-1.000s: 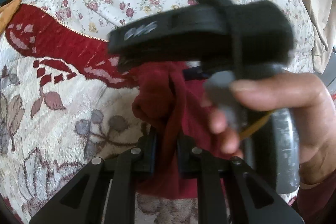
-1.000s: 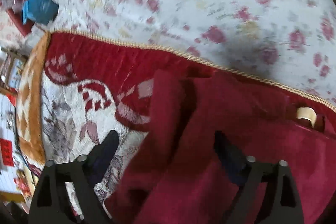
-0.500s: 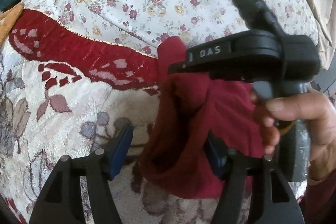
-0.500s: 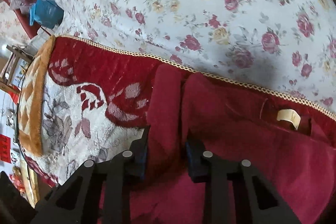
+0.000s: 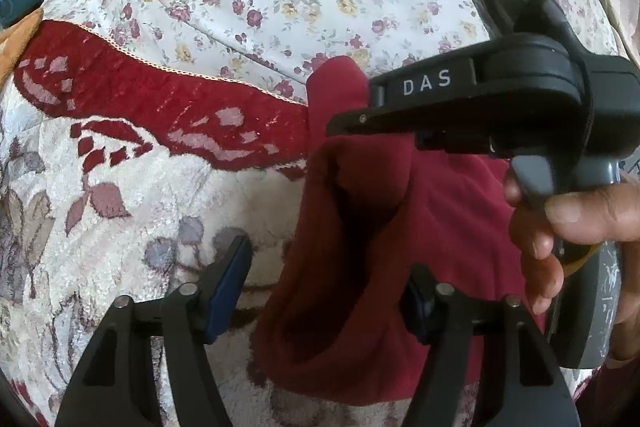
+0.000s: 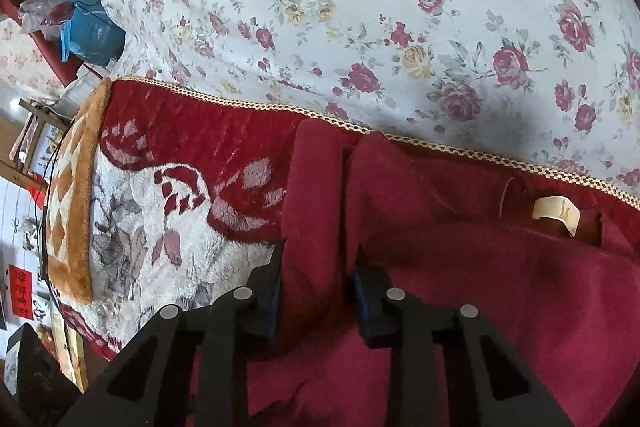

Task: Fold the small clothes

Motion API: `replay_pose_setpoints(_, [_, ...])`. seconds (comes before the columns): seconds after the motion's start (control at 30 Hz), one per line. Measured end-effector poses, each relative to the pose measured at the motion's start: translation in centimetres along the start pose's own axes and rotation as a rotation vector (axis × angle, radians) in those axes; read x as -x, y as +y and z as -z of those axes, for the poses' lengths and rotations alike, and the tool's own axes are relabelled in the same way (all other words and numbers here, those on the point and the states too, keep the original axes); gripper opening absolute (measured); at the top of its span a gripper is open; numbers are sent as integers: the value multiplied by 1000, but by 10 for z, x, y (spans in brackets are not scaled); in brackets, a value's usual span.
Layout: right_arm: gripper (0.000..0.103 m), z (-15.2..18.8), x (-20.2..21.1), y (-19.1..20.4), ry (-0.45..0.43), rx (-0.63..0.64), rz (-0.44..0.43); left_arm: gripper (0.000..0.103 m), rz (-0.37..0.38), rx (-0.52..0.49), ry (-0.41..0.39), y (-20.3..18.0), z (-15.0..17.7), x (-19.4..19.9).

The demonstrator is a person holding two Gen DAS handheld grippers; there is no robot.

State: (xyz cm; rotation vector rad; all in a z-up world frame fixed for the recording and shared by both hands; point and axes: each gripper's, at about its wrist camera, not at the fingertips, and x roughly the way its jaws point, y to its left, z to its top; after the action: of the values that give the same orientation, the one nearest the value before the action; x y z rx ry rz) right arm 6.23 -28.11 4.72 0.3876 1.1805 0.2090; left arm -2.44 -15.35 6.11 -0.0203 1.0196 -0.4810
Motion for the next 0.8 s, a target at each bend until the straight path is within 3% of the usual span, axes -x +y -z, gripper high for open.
replay_pose_setpoints(0.2, [31, 4, 1, -1, 0, -1, 11, 34, 16, -26, 2, -6, -1, -3])
replay_pose_setpoints(0.27, [31, 6, 2, 0, -2, 3, 12, 19, 53, -5, 11, -5, -2, -3])
replay_pose_setpoints(0.5, [28, 11, 23, -5, -44, -2, -8, 15, 80, 13, -14, -11, -1, 9])
replay_pose_setpoints(0.8, [26, 21, 87, -26, -115, 2, -29, 14, 110, -7, -46, -59, 1, 39])
